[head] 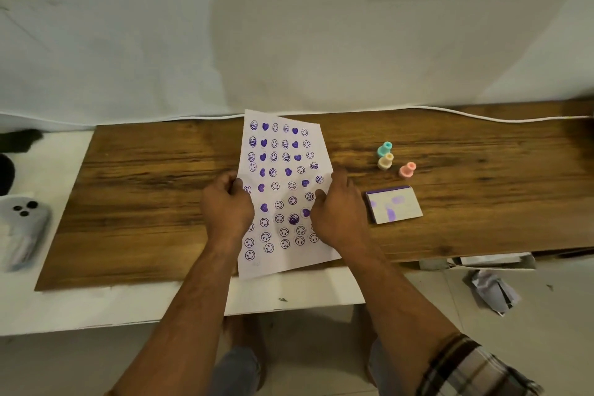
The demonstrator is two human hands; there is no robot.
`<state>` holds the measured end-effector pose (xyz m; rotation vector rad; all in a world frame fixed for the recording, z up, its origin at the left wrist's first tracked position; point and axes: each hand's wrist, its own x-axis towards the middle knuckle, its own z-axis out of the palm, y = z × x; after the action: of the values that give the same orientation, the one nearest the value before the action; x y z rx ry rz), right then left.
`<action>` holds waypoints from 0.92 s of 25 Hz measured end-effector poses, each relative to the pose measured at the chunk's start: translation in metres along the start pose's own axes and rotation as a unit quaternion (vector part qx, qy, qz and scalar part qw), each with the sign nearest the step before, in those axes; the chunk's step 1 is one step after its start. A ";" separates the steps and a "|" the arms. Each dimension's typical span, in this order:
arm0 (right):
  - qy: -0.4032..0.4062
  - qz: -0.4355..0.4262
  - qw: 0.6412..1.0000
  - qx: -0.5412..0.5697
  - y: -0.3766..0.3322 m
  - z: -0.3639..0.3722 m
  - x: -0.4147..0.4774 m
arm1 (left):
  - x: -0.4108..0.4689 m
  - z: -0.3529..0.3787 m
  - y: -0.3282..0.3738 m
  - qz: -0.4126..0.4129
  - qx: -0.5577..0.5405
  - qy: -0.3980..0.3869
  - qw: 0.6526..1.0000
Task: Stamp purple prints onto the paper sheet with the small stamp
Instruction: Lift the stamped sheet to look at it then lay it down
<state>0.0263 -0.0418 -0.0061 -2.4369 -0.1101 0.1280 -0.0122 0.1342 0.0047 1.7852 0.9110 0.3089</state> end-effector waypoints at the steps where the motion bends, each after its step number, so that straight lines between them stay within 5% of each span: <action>1: 0.000 0.011 1.000 0.029 0.001 -0.005 0.002 | -0.005 -0.001 0.004 0.011 -0.021 -0.003 1.000; 7: -0.020 0.128 0.939 0.317 -0.018 -0.072 0.022 | -0.035 -0.036 0.061 0.036 -0.141 -0.008 0.989; 13: -0.001 0.103 0.909 0.404 -0.070 -0.163 -0.016 | -0.080 -0.102 0.135 0.073 -0.188 0.000 0.979; 23: 0.152 -0.042 0.953 0.259 -0.148 -0.308 -0.154 | -0.214 -0.212 0.222 0.225 -0.024 0.016 0.974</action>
<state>-0.0954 -0.1428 0.3333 -1.8962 -0.0341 -0.2318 -0.1868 0.0959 0.3330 1.9343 0.5056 0.6447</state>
